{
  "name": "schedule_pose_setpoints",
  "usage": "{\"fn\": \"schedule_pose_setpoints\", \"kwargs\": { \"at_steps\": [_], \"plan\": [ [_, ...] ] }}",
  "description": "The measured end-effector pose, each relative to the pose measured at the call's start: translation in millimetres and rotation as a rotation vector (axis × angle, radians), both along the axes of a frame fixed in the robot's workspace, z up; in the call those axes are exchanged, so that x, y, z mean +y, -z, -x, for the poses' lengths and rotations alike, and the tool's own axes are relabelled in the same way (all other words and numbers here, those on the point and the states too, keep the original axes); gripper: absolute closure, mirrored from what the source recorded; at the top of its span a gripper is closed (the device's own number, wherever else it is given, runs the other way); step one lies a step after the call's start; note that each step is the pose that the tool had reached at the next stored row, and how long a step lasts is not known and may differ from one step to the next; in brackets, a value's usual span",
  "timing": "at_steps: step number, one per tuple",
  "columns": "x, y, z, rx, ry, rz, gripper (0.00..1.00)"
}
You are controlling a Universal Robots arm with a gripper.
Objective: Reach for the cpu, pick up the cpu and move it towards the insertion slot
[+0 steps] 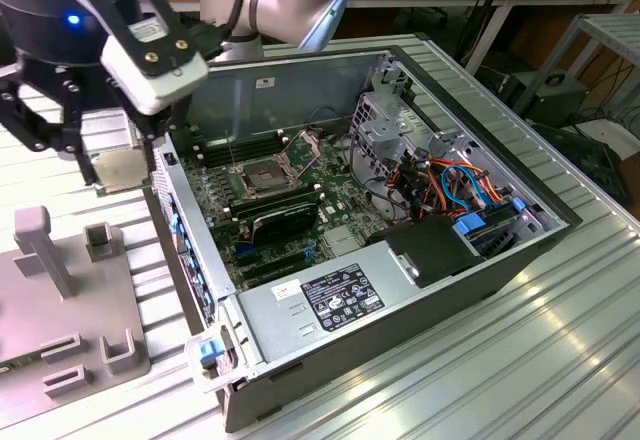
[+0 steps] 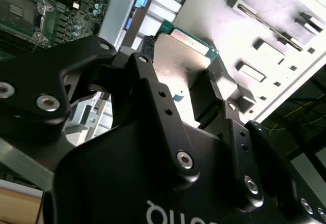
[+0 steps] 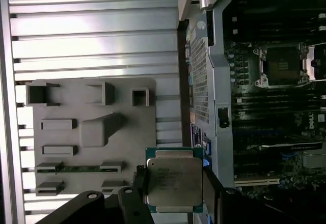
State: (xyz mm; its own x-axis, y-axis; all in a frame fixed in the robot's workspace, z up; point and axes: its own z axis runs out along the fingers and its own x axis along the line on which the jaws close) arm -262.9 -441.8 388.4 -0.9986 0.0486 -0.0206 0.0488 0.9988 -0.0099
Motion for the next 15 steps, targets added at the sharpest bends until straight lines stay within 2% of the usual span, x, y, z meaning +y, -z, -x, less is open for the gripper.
{"fn": "schedule_pose_setpoints", "kwargs": {
  "at_steps": [5, 6, 9, 15],
  "plan": [
    [0.6, 0.0, -25.4, 0.0, 0.0, 0.0, 0.47],
    [1.0, 0.0, -34.4, 0.0001, 0.0, 0.0001, 0.47],
    [1.7, 0.0, -51.0, 0.0002, 0.0, 0.0, 0.47],
    [3.6, 0.2, -79.7, 0.0005, 0.0, 0.0, 0.47]
  ]
}}
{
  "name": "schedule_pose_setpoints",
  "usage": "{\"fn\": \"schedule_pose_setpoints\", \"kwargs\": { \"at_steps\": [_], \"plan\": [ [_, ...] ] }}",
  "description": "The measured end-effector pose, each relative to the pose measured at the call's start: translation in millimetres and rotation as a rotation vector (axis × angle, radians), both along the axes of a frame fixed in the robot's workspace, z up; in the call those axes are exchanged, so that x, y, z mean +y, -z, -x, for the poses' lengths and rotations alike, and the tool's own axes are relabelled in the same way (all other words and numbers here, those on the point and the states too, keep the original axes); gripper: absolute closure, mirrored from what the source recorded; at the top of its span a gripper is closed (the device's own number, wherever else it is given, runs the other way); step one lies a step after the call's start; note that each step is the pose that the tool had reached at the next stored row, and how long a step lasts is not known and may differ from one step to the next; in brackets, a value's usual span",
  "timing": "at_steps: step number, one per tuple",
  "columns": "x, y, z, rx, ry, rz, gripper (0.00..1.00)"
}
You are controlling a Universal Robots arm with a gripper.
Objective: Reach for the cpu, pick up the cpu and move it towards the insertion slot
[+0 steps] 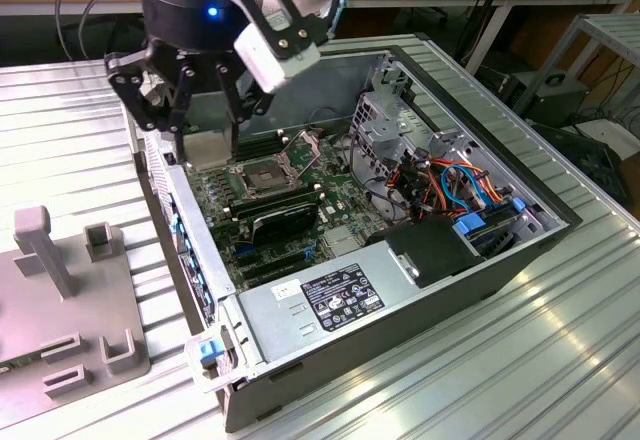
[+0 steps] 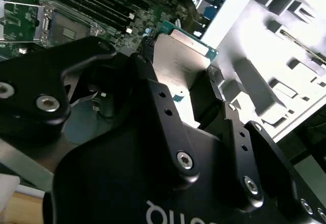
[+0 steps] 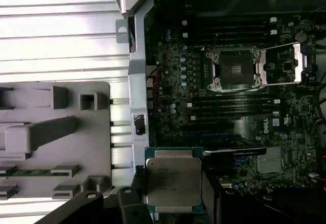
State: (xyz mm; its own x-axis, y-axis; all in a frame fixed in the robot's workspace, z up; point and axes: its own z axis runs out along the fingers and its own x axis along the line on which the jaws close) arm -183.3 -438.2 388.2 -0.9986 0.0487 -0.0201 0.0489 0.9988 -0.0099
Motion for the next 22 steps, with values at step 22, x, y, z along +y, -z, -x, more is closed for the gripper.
{"fn": "schedule_pose_setpoints", "kwargs": {
  "at_steps": [22],
  "plan": [
    [21.1, 12.8, -104.7, 0.0098, 0.0, 0.0001, 0.47]
  ]
}}
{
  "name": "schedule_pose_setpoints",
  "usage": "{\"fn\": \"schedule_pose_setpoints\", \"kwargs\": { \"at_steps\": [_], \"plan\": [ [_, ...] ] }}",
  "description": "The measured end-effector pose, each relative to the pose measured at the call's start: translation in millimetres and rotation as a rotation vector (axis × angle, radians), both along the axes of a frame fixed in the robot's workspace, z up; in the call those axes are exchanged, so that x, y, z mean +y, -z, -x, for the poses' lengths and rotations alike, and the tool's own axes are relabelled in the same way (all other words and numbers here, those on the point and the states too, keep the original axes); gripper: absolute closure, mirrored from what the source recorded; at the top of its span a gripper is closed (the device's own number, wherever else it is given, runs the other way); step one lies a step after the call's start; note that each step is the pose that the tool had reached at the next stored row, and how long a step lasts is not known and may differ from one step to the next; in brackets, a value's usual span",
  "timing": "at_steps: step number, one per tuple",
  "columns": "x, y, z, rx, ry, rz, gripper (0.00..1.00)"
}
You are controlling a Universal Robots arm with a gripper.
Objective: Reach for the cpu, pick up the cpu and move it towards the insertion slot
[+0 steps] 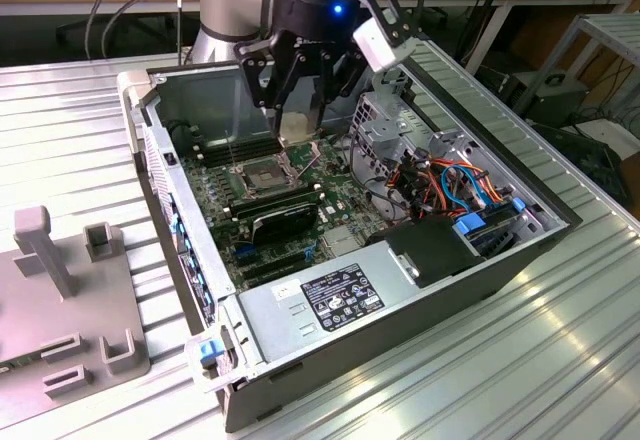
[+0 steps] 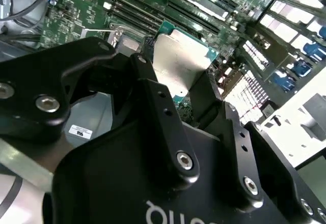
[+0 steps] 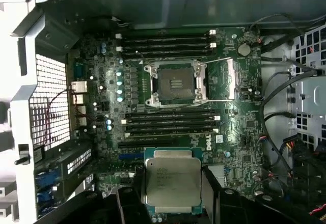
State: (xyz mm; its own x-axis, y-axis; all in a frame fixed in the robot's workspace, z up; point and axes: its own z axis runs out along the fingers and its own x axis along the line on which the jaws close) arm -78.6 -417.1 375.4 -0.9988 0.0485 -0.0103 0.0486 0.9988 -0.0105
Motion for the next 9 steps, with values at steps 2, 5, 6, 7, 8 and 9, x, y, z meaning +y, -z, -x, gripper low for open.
{"fn": "schedule_pose_setpoints", "kwargs": {
  "at_steps": [2, 5, 6, 7, 8, 9],
  "plan": [
    [0.0, 0.0, -0.1, 0.0, 0.0, 0.0001, 0.47],
    [0.0, 0.0, -0.2, 0.0, 0.0, 0.0001, 0.47],
    [0.0, 0.0, -0.2, 0.0, 0.0, 0.0001, 0.47],
    [0.0, 0.0, -0.2, 0.0, 0.0, 0.0002, 0.47],
    [0.0, 0.0, -0.2, 0.0, 0.0, 0.0002, 0.47],
    [0.0, 0.0, -0.2, 0.0, 0.0, 0.0002, 0.47]
  ]
}}
